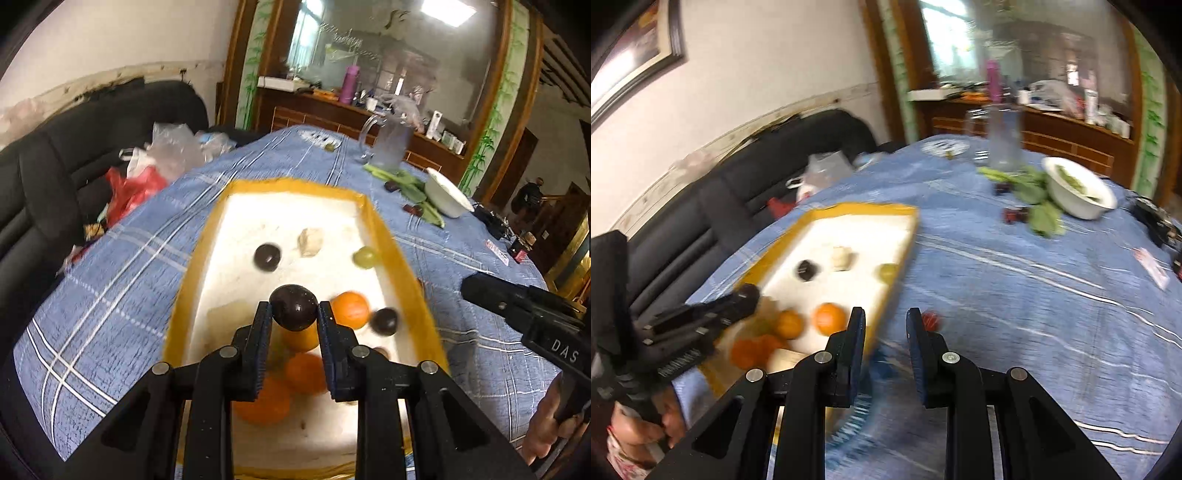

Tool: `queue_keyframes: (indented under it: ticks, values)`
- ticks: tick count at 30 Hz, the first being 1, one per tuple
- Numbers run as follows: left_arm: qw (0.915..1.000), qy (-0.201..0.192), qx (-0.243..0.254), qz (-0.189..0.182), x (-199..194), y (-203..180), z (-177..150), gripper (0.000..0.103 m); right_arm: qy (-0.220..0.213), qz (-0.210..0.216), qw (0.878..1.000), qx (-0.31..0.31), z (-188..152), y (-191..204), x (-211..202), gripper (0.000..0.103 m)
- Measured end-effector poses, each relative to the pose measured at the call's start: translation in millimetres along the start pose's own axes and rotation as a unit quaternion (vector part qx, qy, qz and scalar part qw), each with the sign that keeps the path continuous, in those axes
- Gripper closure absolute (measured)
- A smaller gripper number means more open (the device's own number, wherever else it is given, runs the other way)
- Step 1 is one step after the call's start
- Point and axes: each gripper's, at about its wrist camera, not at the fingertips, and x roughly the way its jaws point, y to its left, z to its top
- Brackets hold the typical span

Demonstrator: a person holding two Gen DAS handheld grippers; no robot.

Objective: Organize fruits
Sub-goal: 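Place the plum in the tray with the left gripper while the right gripper carries the jujube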

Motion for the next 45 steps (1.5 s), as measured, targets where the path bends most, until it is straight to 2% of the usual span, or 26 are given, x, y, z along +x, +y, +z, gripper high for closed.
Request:
queue_keyframes:
  ticks: [4,7,11,13,14,16,17,22,25,31,34,39,40,41,43,45]
  values:
    - [0.9999,0.01,0.002,-0.002,6,5,-8,0.079,0.027,0.004,0.999,-0.024,3,29,29,0.078]
    - [0.9999,0.012,-0.001,-0.008,9,6,-9,0.079,0.042,0.003,0.999,-0.025,5,34,47,0.078]
    - [0.9999,0.009,-0.001,-0.011,8,7,-9,0.079,0.013,0.011,1.0,0.017,14,11,36,0.074]
    - [0.9999,0.011,-0.003,-0.007,11,8,-9,0.077,0.0,-0.003,0.999,0.049,19,-12,27,0.073]
    - [0.9999,0.014,-0.006,-0.007,13,8,-9,0.075,-0.001,-0.017,0.998,0.061,19,-25,26,0.073]
    - [0.9998,0.013,-0.014,-0.009,15,8,-10,0.052,0.011,-0.032,0.997,0.076,17,-42,30,0.073]
    - [0.9998,0.008,-0.017,-0.009,13,8,-10,0.049,0.018,-0.034,0.996,0.083,14,-49,33,0.073]
    - [0.9998,-0.003,-0.019,-0.006,7,7,-9,0.044,0.031,-0.014,0.993,0.117,7,-64,53,0.073]
    - [0.9999,-0.004,-0.014,0.001,11,7,-9,0.043,0.041,0.004,0.992,0.119,13,-64,70,0.073]
    - [0.9998,-0.012,0.002,0.015,16,5,-10,0.035,0.056,0.005,0.992,0.114,19,-69,97,0.068]
    - [0.9991,-0.022,0.011,0.036,20,5,-8,0.031,0.06,0.018,0.991,0.118,21,-74,109,0.065]
    - [0.9984,-0.027,-0.013,0.047,24,16,0,0.027,0.059,0.016,0.992,0.106,22,-71,122,0.063]
    - [0.9984,-0.026,-0.016,0.048,24,18,0,0.027,0.058,0.019,0.993,0.103,22,-70,122,0.066]
    - [0.9985,-0.026,-0.018,0.046,24,19,0,0.026,0.059,0.02,0.993,0.101,23,-70,122,0.074]
    - [0.9984,-0.026,-0.016,0.047,24,19,0,0.026,0.053,0.015,0.993,0.1,23,-70,118,0.083]
    - [0.9984,-0.025,-0.016,0.047,23,20,-1,0.026,0.044,0.007,0.994,0.099,24,-70,110,0.085]
